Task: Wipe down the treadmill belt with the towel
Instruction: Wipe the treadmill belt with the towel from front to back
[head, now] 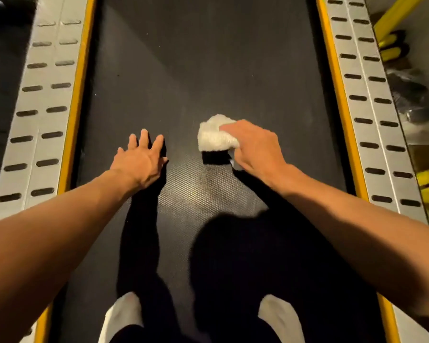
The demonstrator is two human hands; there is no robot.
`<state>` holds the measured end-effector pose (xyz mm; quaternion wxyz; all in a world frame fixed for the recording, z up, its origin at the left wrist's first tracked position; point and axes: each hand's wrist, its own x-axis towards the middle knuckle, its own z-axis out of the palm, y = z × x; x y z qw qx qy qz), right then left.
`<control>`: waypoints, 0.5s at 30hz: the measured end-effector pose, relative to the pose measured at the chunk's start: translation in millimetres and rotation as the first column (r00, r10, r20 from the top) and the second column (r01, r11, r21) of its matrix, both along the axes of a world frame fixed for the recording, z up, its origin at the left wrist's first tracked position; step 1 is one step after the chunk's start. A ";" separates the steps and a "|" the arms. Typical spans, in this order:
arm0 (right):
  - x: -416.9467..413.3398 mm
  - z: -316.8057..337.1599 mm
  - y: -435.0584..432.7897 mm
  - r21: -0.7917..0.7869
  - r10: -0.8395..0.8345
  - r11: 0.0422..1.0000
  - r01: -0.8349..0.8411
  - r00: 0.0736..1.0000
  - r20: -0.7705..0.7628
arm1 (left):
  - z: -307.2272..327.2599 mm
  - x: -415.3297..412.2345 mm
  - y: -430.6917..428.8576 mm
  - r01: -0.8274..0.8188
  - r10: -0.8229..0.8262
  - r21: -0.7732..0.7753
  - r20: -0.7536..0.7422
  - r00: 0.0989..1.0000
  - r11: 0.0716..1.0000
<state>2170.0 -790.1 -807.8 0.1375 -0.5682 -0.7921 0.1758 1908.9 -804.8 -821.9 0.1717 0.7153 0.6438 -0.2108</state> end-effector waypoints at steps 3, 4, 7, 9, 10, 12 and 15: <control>8.4 -3.1 25.2 -0.065 -0.040 0.996 0.054 0.978 0.205 | 6.8 2.8 -4.0 0.019 -0.017 -0.058 0.036 0.999 0.998; 8.2 -5.4 26.6 -0.078 -0.028 0.996 0.050 0.966 0.257 | 10.1 3.8 -5.6 0.042 -0.039 -0.072 0.040 0.998 0.997; 6.0 -10.0 16.7 -0.121 -0.071 0.987 0.107 0.959 0.276 | 12.1 10.9 -13.4 -0.004 0.011 -0.080 0.082 0.997 0.997; 8.1 -13.6 7.3 -0.138 -0.150 0.971 0.194 0.950 0.273 | 3.6 17.6 -15.7 -0.044 0.045 -0.014 0.107 0.993 0.999; 7.8 -14.6 2.2 -0.139 -0.164 0.967 0.211 0.943 0.288 | -1.4 19.4 -16.0 -0.031 0.029 0.021 0.102 0.994 0.999; 1.3 -13.9 -8.6 -0.156 -0.081 0.978 0.142 0.936 0.344 | -9.1 17.2 -15.7 0.007 -0.014 0.084 0.079 0.997 0.996; -5.2 -7.5 -26.1 -0.195 0.033 0.980 0.033 0.945 0.325 | -13.1 6.2 -10.4 0.087 -0.096 0.132 0.063 0.993 0.988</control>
